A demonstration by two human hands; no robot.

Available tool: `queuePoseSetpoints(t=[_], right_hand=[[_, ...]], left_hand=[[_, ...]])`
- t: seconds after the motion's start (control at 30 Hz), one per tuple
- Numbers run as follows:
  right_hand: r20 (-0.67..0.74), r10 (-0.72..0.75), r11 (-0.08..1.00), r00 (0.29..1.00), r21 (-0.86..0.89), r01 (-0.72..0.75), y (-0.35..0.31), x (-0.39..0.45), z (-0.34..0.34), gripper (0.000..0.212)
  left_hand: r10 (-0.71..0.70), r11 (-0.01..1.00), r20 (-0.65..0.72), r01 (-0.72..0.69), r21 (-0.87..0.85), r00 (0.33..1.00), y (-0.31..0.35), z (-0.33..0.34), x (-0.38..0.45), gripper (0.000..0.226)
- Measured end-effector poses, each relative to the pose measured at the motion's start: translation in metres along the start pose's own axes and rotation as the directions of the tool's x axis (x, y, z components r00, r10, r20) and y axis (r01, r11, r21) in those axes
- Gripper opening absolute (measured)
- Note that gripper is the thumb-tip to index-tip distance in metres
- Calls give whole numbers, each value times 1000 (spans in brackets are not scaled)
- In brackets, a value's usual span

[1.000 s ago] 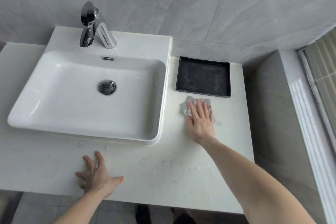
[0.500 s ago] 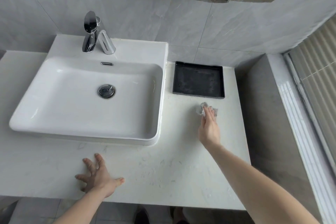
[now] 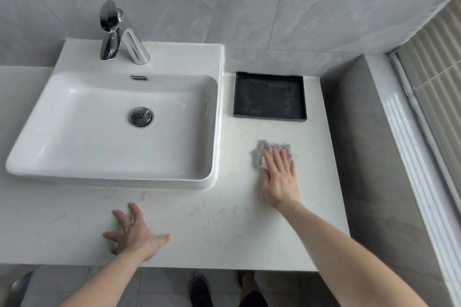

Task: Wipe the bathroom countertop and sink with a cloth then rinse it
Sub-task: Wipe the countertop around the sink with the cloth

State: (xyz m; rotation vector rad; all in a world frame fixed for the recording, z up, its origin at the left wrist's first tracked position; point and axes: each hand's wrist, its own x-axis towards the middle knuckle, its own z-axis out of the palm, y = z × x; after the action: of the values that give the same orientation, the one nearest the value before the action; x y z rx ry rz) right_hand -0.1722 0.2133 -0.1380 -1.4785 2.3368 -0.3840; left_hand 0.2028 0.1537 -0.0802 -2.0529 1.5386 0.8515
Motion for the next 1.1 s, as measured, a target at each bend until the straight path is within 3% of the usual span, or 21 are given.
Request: queuePoseSetpoints(t=[0.17,0.33,0.43,0.53,0.63,0.73,0.8,0.9,1.1], right_hand=[[-73,251,968,965,14,-250,95,-6,-44,55],[-138,448,881,883,237,-410,89,4,-70,47],[-216,294,903,931,381,-197,39,7,-61,43],[-186,93,908,978,418,-7,-18,6,-33,41],[-55,-48,936,997,347,64,-72,0,-3,55],[109,-149,981,983,143,133,-100,-11,28,60],[141,-170,985,975,30,168,-96,-18,38,61],[105,-151,988,983,-3,152,-74,-26,33,61],[-13,95,995,995,-31,-96,20,-35,-11,62]], left_hand=[[0,1000,-3,0,-2,1000,0,1,1,141],[-8,1000,1,8,-9,1000,1,1,0,142],[-10,1000,3,10,-11,1000,1,0,0,143],[-11,1000,8,11,-20,1000,1,0,-1,143],[-11,1000,12,11,-16,1000,1,0,-1,143],[-7,1000,12,7,-13,1000,1,1,1,142],[-8,1000,14,8,-10,1000,1,2,3,142],[-9,1000,15,9,-3,1000,0,3,5,142],[-6,1000,15,6,-3,1000,0,4,7,143]])
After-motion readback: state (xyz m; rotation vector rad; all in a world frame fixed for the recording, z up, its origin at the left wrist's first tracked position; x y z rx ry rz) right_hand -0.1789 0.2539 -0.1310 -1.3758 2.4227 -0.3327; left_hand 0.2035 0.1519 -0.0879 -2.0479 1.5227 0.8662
